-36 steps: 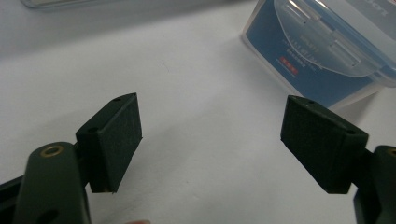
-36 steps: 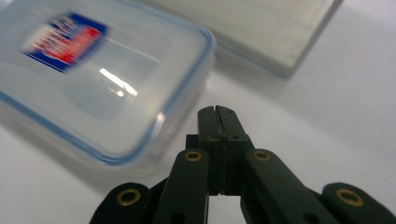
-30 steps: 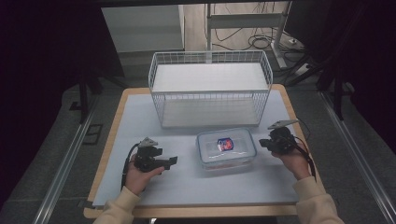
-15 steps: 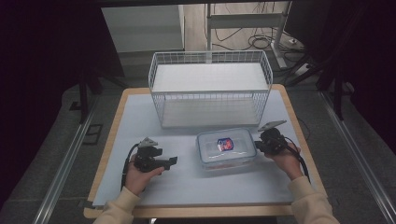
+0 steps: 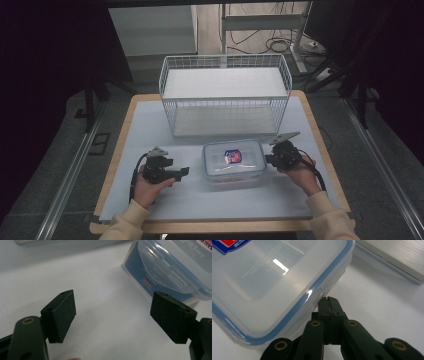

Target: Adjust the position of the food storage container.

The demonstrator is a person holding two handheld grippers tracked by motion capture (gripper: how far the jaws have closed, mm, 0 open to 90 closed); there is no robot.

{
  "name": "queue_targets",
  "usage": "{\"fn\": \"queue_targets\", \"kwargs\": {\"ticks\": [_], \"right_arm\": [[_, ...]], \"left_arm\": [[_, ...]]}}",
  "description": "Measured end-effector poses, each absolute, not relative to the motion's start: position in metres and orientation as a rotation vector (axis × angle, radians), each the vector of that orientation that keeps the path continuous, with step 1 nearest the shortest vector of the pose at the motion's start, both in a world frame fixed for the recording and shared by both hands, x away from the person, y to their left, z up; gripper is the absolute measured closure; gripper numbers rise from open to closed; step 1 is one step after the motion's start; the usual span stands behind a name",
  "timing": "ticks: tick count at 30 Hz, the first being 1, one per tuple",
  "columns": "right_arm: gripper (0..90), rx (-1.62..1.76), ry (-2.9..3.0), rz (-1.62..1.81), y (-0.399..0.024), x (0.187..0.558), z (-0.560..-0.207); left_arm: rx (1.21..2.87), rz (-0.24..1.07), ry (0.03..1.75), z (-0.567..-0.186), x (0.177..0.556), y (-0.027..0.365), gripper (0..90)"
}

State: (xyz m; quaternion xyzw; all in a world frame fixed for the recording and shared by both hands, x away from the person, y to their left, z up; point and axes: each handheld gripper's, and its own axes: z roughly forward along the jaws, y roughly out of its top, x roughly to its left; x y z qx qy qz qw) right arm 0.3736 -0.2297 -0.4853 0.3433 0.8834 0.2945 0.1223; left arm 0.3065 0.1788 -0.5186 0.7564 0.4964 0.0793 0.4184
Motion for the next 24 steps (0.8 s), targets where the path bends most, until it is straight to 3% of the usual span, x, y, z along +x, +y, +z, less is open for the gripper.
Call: {"fn": "queue_targets", "kwargs": {"ticks": [24], "right_arm": [[89.9, 0.929, 2.609, 0.922, -0.206, 0.357, -0.486]], "left_arm": [[1.852, 0.199, 1.267, -0.515, 0.311, 0.19, 20.5]]}}
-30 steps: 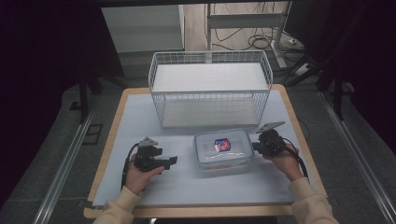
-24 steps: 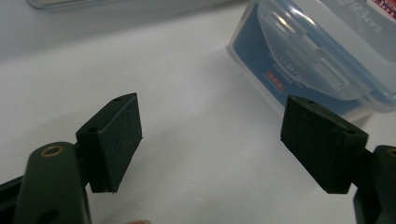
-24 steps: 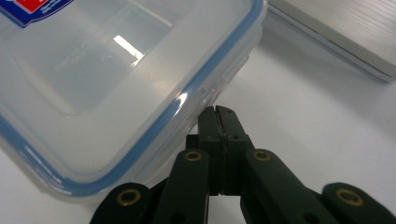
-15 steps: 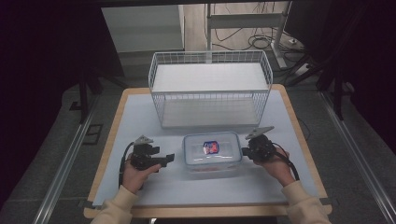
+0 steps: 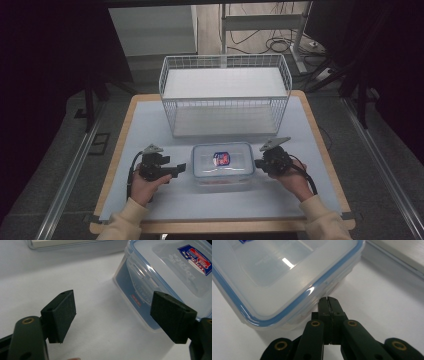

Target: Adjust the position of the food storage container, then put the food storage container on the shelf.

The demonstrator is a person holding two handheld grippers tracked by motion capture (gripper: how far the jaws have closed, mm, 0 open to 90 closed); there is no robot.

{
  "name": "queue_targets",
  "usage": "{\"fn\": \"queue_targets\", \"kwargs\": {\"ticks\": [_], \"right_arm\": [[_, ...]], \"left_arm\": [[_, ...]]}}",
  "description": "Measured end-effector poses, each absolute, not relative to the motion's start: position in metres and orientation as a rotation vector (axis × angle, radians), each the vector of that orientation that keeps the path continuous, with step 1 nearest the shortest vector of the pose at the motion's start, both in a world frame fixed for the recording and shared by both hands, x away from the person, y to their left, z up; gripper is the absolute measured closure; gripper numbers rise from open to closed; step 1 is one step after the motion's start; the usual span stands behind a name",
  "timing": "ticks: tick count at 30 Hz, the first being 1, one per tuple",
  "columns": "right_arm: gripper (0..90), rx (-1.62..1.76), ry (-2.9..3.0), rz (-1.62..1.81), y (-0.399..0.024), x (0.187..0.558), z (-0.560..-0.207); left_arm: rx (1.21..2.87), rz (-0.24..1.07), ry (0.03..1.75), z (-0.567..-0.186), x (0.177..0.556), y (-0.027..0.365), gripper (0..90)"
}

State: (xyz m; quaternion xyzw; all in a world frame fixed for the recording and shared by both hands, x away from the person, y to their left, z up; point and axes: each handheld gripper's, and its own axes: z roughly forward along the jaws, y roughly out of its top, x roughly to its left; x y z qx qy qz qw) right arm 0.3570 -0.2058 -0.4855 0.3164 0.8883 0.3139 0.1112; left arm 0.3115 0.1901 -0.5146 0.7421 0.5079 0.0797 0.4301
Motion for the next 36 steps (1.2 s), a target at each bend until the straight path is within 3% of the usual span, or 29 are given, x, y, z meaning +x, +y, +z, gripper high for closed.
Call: {"fn": "queue_targets", "kwargs": {"ticks": [18, 20, 23, 28, 36], "right_arm": [[88.3, 1.128, 2.515, 1.006, -0.247, 0.363, -0.474], [82.1, 1.138, 2.515, 1.02, -0.25, 0.364, -0.474], [62.5, 1.168, 2.501, 1.036, -0.252, 0.364, -0.473], [39.2, 1.224, 2.485, 1.102, -0.253, 0.365, -0.473], [26.5, 1.266, 2.475, 1.178, -0.252, 0.364, -0.47]], "left_arm": [[1.822, 0.215, 1.296, -0.509, 0.307, 0.195, 20.6], [1.819, 0.215, 1.293, -0.508, 0.307, 0.195, 20.6], [1.812, 0.209, 1.274, -0.506, 0.307, 0.194, 19.9], [1.801, 0.193, 1.25, -0.501, 0.306, 0.191, 18.1], [1.779, 0.115, 1.261, -0.5, 0.311, 0.182, 15.4]]}}
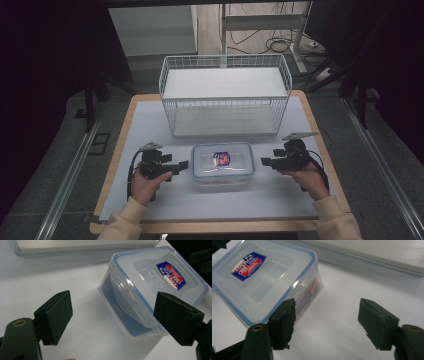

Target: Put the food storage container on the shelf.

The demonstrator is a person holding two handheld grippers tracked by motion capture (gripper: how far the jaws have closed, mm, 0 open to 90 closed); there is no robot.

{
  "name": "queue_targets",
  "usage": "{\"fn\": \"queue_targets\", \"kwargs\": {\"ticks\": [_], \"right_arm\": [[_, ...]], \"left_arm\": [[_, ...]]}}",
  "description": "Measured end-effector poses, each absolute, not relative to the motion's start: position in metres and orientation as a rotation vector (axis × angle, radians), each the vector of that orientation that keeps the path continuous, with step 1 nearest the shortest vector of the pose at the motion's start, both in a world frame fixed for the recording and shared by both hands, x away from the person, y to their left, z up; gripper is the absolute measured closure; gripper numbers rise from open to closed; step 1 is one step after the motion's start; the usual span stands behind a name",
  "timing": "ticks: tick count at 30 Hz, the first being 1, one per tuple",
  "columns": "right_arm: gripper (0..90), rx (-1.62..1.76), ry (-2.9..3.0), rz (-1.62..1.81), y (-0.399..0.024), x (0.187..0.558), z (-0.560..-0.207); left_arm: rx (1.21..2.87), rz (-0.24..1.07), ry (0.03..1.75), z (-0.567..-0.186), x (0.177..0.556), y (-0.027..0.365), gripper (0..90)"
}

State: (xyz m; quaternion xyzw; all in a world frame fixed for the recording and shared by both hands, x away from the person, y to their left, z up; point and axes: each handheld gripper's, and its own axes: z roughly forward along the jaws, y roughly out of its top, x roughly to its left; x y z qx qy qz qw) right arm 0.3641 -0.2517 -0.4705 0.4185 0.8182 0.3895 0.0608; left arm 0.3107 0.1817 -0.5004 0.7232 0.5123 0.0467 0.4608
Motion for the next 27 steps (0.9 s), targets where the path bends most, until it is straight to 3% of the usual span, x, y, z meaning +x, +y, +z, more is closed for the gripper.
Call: {"fn": "queue_targets", "kwargs": {"ticks": [7, 27], "right_arm": [[20.4, 1.321, 2.484, 1.275, -0.251, 0.364, -0.47], [19.1, 1.284, 2.513, 1.303, -0.239, 0.366, -0.472]], "left_arm": [[1.767, 0.002, 1.256, -0.503, 0.318, 0.167, 14.6], [1.689, -0.279, 1.298, -0.523, 0.337, 0.149, 18.0]]}}
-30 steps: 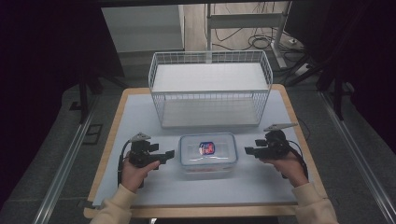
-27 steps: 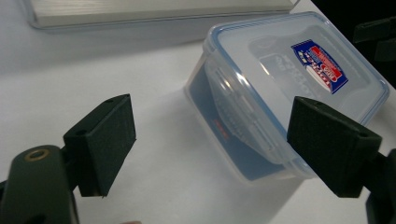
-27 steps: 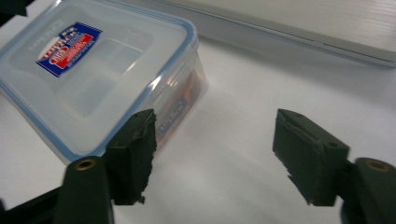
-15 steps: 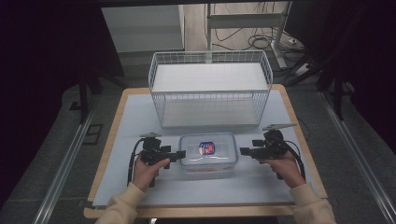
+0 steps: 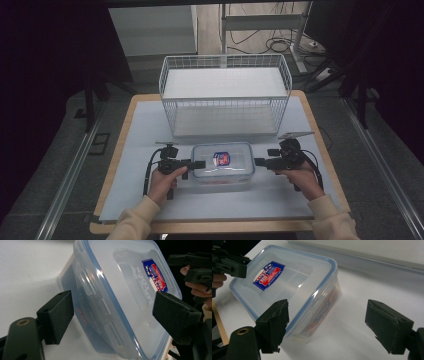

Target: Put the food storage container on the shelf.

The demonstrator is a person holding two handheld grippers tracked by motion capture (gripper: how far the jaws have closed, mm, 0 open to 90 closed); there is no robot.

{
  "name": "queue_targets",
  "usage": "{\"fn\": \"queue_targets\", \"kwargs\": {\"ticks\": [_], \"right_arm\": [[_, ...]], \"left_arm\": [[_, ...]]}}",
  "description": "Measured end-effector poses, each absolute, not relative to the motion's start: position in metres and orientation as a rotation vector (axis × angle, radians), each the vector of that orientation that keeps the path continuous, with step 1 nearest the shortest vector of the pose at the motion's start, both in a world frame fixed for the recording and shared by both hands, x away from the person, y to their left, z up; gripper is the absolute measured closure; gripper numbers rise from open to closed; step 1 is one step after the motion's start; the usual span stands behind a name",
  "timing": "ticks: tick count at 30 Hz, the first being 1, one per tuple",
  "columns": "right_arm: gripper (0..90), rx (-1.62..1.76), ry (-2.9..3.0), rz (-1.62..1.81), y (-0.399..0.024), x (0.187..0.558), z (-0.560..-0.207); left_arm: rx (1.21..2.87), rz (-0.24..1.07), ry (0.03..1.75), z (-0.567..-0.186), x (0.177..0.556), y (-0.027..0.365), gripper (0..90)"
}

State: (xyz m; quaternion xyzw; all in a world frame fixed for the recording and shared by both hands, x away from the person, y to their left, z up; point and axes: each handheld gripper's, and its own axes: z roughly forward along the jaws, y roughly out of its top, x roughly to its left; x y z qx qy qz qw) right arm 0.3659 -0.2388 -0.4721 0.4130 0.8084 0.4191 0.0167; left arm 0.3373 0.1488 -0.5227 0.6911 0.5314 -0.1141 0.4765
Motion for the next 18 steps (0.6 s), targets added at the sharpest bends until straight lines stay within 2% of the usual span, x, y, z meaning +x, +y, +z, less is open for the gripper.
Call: {"fn": "queue_targets", "kwargs": {"ticks": [6, 9, 18], "right_arm": [[18.8, 1.291, 2.523, 1.313, -0.233, 0.369, -0.476], [18.8, 1.317, 2.54, 1.326, -0.229, 0.375, -0.48], [20.5, 1.454, 2.596, 1.419, -0.221, 0.386, -0.496]], "left_arm": [[1.688, -0.307, 1.298, -0.523, 0.335, 0.146, 20.2], [1.679, -0.304, 1.299, -0.522, 0.334, 0.148, 24.1], [1.668, -0.315, 1.289, -0.523, 0.335, 0.151, 26.6]]}}
